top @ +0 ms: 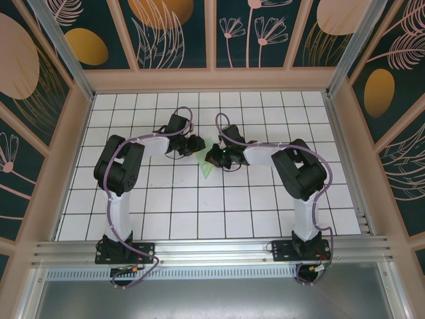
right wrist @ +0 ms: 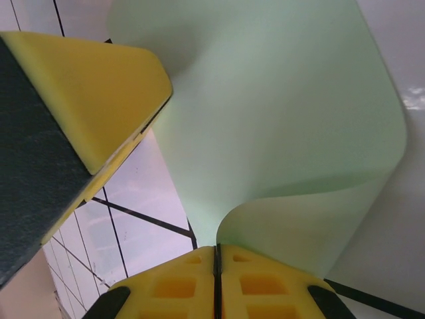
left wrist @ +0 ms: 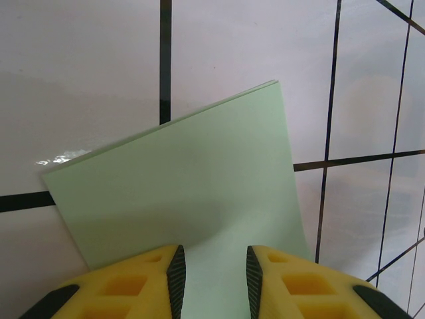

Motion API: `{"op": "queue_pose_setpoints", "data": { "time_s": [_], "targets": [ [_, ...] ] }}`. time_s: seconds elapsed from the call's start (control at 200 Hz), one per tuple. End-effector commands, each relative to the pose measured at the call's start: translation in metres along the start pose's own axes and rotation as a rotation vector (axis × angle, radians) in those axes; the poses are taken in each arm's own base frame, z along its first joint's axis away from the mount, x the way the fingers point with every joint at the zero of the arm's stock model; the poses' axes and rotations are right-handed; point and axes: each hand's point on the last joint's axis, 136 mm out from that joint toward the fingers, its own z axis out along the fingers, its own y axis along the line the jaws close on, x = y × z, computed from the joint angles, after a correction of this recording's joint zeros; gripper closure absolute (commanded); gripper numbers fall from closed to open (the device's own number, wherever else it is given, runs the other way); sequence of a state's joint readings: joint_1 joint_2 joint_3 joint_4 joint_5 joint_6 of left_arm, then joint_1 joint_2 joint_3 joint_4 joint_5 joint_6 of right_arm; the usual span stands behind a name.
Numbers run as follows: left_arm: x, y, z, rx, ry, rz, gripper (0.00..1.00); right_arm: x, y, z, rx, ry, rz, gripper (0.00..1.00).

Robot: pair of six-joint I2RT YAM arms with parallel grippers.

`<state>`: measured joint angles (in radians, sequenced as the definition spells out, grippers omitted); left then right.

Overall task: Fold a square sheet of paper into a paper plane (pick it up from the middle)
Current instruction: Third fold the triangle at the center of the table.

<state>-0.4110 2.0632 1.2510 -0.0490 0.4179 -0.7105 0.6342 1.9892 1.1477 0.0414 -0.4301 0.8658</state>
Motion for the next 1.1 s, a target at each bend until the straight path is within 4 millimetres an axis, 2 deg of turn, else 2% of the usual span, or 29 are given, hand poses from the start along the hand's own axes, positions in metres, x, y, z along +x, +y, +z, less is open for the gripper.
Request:
{"op": "queue_pose_setpoints", "data": {
  "time_s": [0.0, 0.325, 1.096],
  "targets": [
    [0.011, 0.018, 0.010, -0.042, 0.044, -0.019, 0.66, 0.000, 0.008, 0.008, -0.022, 0.012, -0.042, 0.90],
    [0.011, 0.017, 0.010, -0.038, 0.047, -0.021, 0.66, 0.006, 0.001, 0.013, 0.014, 0.042, -0.070, 0.90],
    [0.012, 0.016, 0.010, -0.031, 0.050, -0.022, 0.66, 0.006, -0.006, 0.019, 0.037, 0.047, -0.065, 0.90]
  ]
}}
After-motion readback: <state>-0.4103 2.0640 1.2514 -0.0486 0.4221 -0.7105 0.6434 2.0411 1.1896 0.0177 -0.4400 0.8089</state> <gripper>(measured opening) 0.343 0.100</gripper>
